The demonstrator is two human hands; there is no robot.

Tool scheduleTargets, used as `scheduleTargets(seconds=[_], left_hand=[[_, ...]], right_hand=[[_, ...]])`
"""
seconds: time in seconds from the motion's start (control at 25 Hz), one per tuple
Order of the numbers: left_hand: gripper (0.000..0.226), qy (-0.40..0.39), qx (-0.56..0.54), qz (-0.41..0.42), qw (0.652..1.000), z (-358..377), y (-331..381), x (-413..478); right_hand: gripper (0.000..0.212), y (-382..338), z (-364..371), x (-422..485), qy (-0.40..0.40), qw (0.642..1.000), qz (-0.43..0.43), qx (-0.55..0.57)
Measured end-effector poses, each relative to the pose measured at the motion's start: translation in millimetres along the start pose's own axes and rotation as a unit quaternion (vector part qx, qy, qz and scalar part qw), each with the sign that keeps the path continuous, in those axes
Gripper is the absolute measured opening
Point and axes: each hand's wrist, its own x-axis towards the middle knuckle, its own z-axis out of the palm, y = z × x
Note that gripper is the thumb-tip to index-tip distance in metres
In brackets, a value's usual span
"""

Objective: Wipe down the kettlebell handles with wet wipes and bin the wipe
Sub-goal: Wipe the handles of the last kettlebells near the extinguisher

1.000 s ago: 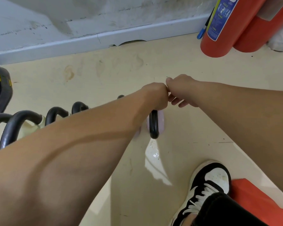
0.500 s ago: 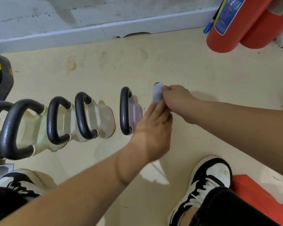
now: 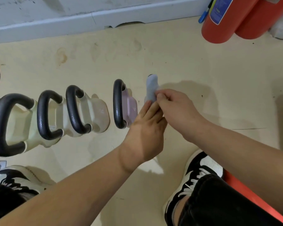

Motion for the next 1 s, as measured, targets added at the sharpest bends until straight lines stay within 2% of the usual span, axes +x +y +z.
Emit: scheduleTargets(seconds=[0.12, 0.24, 0.32, 0.4, 0.48, 0.52, 0.6, 0.64, 0.72, 0.84, 0.92, 1.0], left_hand=[[0.031, 0.02, -0.034, 0.022, 0.999, -12.8, -16.0, 33.0], [0.022, 0.031, -0.135, 0.021, 0.99, -27.0, -25.9, 46.6], [0.022, 0.089, -0.219, -0.008, 0.972, -32.6, -26.7, 25.1], [0.028, 0.155, -0.259, -0.085, 0.949, -33.7, -24.7, -6.3], [0.035, 0.181, -0.285, -0.167, 0.926, -29.0, -26.6, -26.0], [0.037, 0.177, -0.296, -0.188, 0.92, -26.0, -27.1, -30.6], [0.038, 0.165, -0.306, -0.188, 0.919, -21.5, -25.2, -33.9], [0.039, 0.167, -0.301, -0.181, 0.921, -21.2, -23.8, -33.9], [0.038, 0.185, -0.294, -0.177, 0.921, -24.0, -21.1, -31.1], [0.034, 0.236, -0.312, -0.199, 0.898, -21.1, -15.4, -27.8], [0.025, 0.252, -0.345, -0.248, 0.869, -16.1, -13.2, -30.0], [0.02, 0.226, -0.42, -0.324, 0.817, -13.5, -11.0, -36.8]], right_hand=[[0.028, -2.8, -2.6, 3.4, 0.007, 0.995, -0.001, 0.101], [0.028, -11.3, 1.4, 12.0, 0.023, 0.987, 0.011, 0.156], [0.027, -10.7, 10.2, 9.3, 0.025, 0.985, -0.003, 0.172], [0.025, -8.4, 20.3, 10.6, 0.012, 0.988, -0.004, 0.152], [0.024, -15.4, 26.6, 26.8, -0.002, 0.993, 0.043, 0.111], [0.027, -19.8, 28.0, 37.6, -0.017, 0.987, 0.086, 0.136], [0.041, -26.9, 28.1, 51.4, -0.064, 0.952, 0.183, 0.237], [0.044, -23.2, 29.0, 52.4, -0.073, 0.941, 0.197, 0.264], [0.041, -7.8, 34.1, 41.8, -0.066, 0.971, 0.152, 0.172], [0.03, 25.6, 47.5, 14.9, -0.002, 0.998, 0.0, 0.069], [0.041, 46.2, 62.2, -3.7, -0.003, 0.996, -0.079, 0.041], [0.054, 52.3, 76.0, -10.1, -0.008, 0.994, -0.106, 0.026]])
